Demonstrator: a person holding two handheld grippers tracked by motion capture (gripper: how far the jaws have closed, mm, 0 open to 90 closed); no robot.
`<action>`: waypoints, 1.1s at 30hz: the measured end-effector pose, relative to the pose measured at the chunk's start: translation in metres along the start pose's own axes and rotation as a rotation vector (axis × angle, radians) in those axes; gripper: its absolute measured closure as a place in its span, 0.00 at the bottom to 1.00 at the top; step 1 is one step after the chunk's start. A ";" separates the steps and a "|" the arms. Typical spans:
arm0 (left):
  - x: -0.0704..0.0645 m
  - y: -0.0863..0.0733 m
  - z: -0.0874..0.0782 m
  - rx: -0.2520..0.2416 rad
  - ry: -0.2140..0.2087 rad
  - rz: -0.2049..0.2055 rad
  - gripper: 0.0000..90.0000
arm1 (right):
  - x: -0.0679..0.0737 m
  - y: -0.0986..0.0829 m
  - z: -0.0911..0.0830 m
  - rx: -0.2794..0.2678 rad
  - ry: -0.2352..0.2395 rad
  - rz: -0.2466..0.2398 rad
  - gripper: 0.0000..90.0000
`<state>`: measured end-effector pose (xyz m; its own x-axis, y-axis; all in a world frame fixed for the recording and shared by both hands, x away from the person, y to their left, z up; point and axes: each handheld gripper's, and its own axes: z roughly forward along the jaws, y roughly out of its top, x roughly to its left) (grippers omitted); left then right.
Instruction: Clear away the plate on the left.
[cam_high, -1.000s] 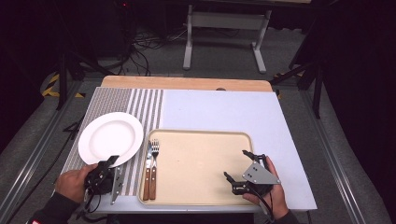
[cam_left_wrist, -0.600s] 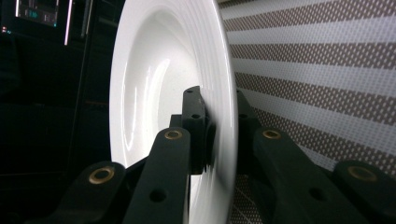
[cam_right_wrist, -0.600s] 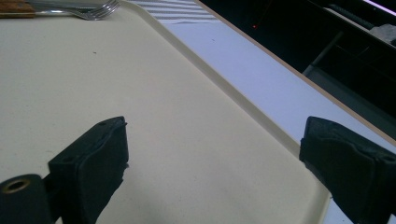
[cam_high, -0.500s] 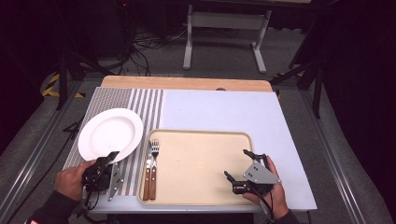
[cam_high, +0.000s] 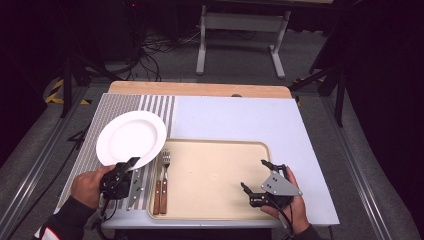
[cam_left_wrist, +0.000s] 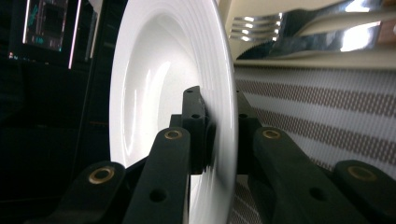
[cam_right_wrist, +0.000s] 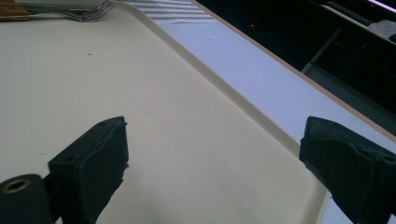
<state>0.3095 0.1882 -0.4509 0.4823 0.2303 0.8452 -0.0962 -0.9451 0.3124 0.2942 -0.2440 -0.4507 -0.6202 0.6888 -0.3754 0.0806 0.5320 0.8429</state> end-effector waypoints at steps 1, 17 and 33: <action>0.000 0.004 0.001 -0.009 -0.003 0.004 0.91 | -0.001 0.000 0.000 0.001 0.000 0.001 0.10; -0.002 0.053 0.012 -0.093 -0.027 0.076 0.90 | -0.004 -0.001 -0.001 -0.006 -0.011 0.013 0.10; -0.021 0.095 0.006 -0.199 -0.086 0.157 0.90 | -0.011 -0.003 -0.005 -0.020 -0.044 0.039 0.10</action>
<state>0.2956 0.0926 -0.4413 0.5195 0.0554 0.8527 -0.3413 -0.9014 0.2665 0.2972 -0.2556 -0.4467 -0.5823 0.7300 -0.3578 0.0884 0.4943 0.8648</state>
